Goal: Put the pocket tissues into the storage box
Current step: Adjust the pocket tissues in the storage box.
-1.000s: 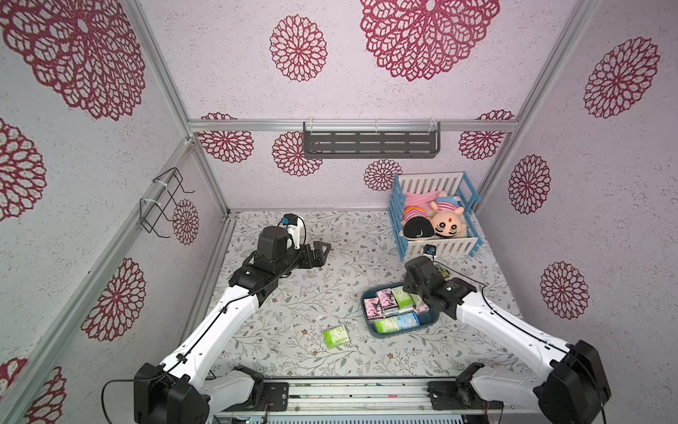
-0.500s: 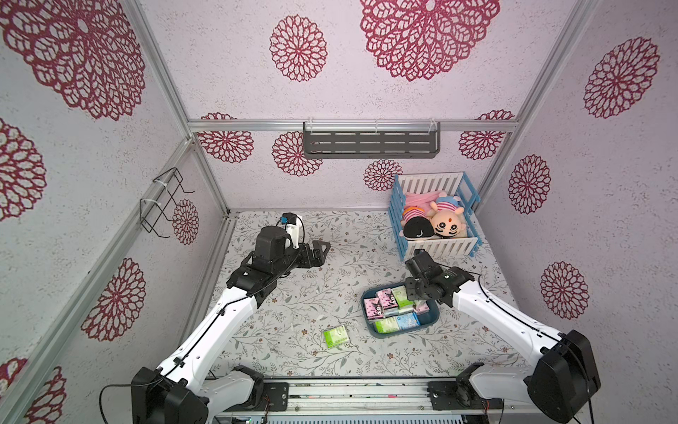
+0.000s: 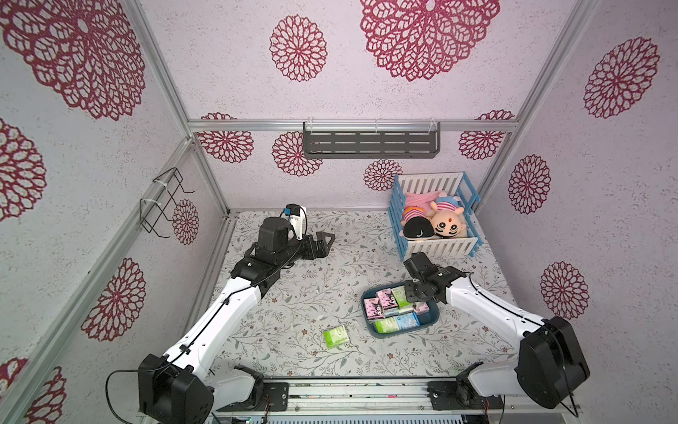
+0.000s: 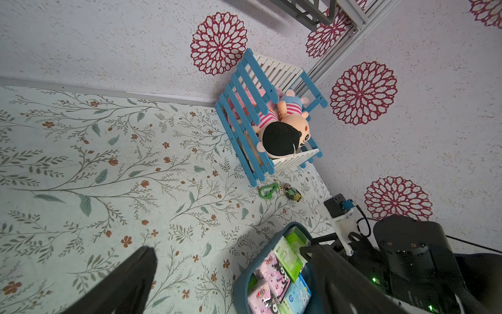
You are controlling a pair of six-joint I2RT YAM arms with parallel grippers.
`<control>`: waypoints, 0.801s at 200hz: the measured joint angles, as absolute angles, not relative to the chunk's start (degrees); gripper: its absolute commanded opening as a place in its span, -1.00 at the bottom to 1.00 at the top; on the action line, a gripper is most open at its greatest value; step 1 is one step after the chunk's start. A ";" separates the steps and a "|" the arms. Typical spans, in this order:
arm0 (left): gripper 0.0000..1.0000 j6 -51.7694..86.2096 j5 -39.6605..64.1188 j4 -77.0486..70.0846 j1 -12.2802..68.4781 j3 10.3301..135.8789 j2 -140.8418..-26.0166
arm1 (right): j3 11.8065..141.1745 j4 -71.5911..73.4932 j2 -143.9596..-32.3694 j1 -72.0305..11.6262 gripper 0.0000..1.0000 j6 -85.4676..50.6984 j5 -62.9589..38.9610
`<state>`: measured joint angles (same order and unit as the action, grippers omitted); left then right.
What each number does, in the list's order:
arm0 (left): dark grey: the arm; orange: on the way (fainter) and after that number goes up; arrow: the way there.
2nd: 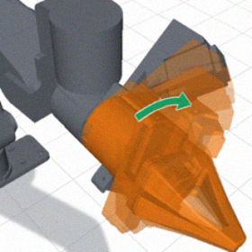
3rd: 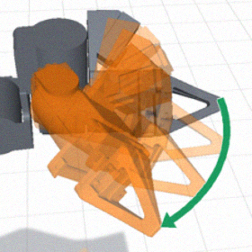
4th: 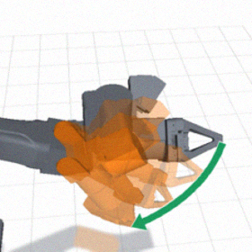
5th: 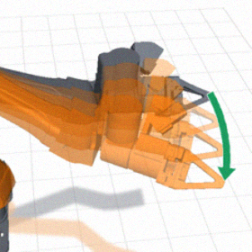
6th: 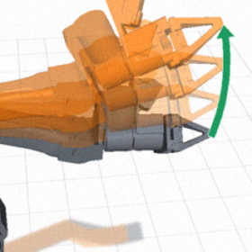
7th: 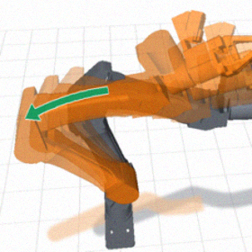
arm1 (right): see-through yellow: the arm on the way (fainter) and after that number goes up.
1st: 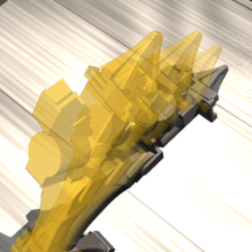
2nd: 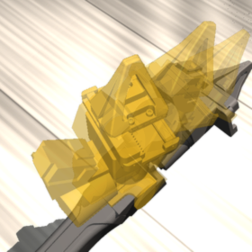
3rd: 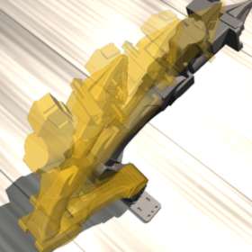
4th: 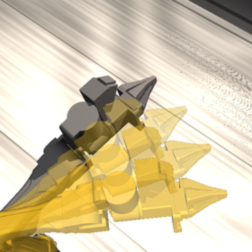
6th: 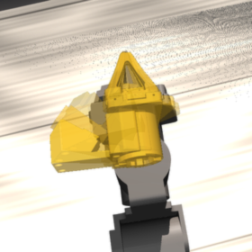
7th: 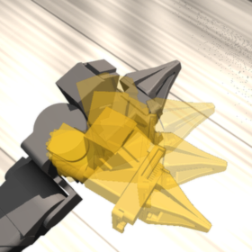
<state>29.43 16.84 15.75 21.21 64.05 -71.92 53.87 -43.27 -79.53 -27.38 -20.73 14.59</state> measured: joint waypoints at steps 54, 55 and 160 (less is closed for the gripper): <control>0.94 29.65 16.23 15.75 21.23 62.96 -71.13 | 53.91 -41.74 -81.67 -27.16 -0.38 -19.51 15.55; 0.94 29.65 16.21 15.73 21.23 62.94 -71.11 | 53.91 -41.74 -81.69 -27.16 -0.38 -19.55 15.55; 0.94 28.32 14.37 17.26 21.21 62.08 -68.03 | 54.02 -41.43 -80.84 -24.95 -1.00 -20.12 15.05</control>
<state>28.32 14.37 17.26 21.21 62.08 -68.03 54.02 -41.43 -80.84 -24.95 -20.12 15.05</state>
